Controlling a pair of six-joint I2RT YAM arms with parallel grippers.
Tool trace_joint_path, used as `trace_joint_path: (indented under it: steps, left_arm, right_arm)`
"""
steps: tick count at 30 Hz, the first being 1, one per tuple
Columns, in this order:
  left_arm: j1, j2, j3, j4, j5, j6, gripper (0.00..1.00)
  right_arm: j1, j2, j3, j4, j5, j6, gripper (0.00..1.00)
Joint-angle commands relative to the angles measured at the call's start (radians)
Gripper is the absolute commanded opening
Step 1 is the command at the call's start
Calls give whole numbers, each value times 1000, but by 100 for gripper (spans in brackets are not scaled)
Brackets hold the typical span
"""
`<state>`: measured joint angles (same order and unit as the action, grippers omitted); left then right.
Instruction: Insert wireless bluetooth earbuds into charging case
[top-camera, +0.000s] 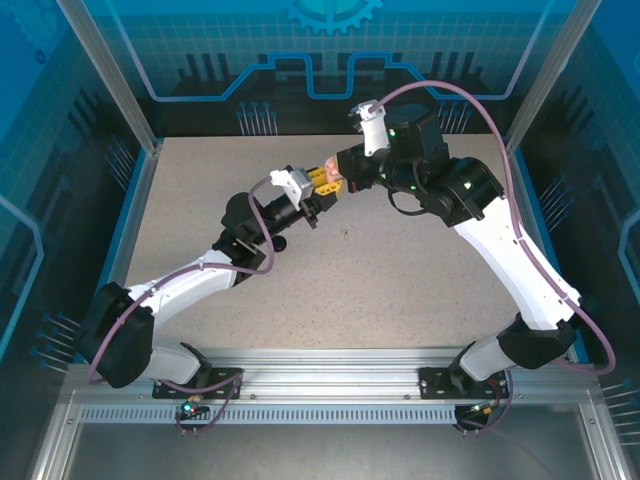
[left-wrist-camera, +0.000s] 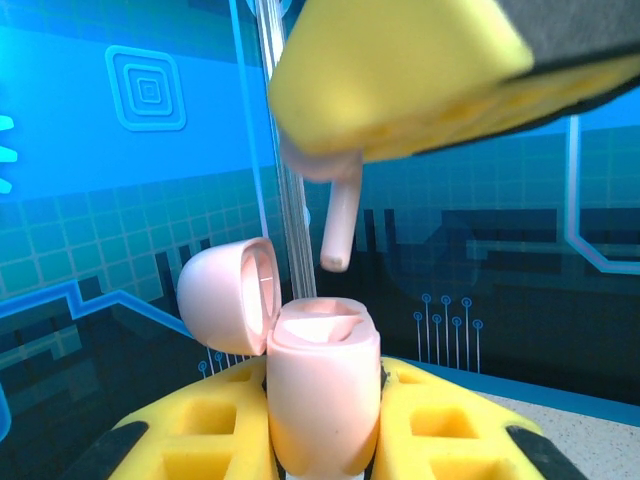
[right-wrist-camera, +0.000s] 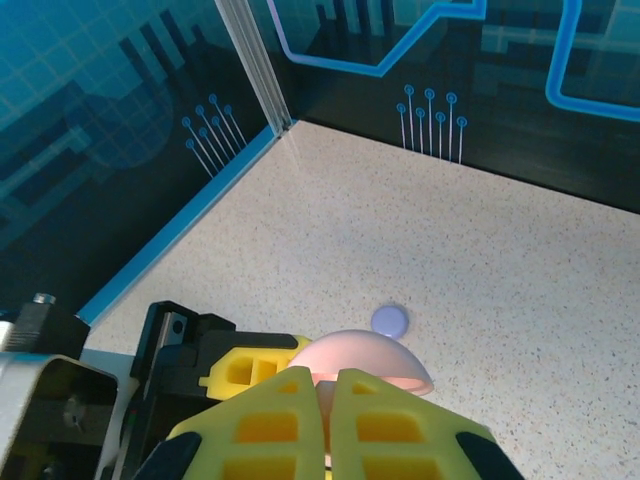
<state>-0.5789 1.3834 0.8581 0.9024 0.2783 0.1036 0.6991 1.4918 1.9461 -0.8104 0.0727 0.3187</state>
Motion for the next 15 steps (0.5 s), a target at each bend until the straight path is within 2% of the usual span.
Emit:
trace_joint_path:
  steps: [1, 15]
  left_arm:
    - [-2, 9, 29, 32, 17, -12, 0]
    - [-3, 12, 38, 34, 17, -6, 0]
  right_arm:
    - [-20, -43, 9, 40, 15, 19, 5]
    - [-40, -59, -69, 40, -15, 33, 5]
